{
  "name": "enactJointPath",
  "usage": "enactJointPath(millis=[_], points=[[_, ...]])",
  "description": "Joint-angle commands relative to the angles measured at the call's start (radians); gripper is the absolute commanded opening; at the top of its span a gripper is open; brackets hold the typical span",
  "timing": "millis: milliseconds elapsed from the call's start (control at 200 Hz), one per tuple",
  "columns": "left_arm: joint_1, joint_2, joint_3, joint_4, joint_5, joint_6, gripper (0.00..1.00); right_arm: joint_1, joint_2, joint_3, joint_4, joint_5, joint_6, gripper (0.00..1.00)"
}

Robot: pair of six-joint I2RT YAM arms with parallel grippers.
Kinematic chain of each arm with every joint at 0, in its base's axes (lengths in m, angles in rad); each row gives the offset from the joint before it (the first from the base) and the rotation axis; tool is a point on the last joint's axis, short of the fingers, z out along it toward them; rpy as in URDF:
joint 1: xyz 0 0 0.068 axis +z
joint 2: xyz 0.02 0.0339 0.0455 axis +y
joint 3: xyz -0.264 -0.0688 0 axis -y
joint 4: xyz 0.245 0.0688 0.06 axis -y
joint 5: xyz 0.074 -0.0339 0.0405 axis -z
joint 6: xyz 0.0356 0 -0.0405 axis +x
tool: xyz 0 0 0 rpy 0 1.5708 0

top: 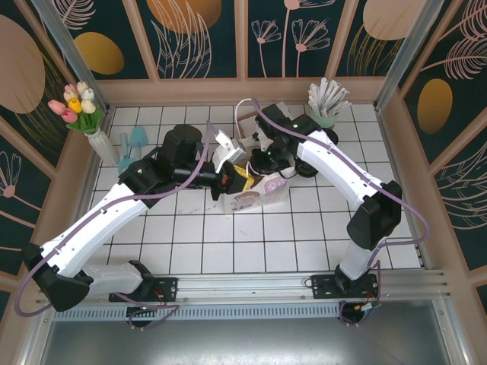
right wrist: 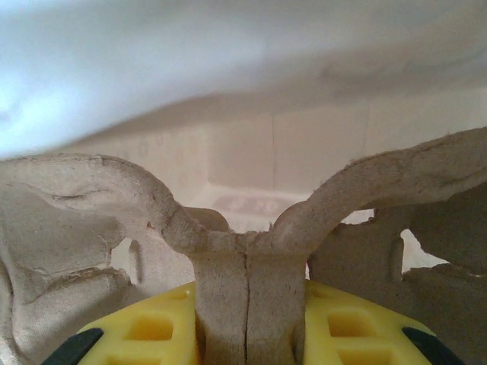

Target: Pack the takeout coffee

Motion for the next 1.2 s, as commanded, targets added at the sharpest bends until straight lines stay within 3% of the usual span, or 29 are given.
enactJointPath(millis=[0,160,560,631,686,1196], points=[[-0.011,-0.027,0.005,-0.049,0.1,0.156,0.0,-0.017,0.008,-0.011,0.022,-0.023,0.032,0.28],[-0.012,-0.024,-0.027,-0.142,0.096,0.258,0.0,-0.028,-0.001,0.013,0.011,-0.033,0.038,0.27],[-0.01,-0.029,-0.022,0.015,0.085,0.255,0.01,-0.001,0.044,0.012,-0.022,0.045,0.044,0.27],[-0.011,-0.035,-0.025,0.041,0.07,0.254,0.11,0.006,0.05,0.011,-0.033,0.057,0.045,0.28],[-0.011,-0.048,-0.035,0.076,0.057,0.25,0.14,0.006,0.055,0.011,-0.04,0.069,0.051,0.28],[-0.011,-0.04,-0.023,0.122,0.069,0.27,0.07,0.044,0.141,0.067,-0.1,0.129,0.054,0.28]])
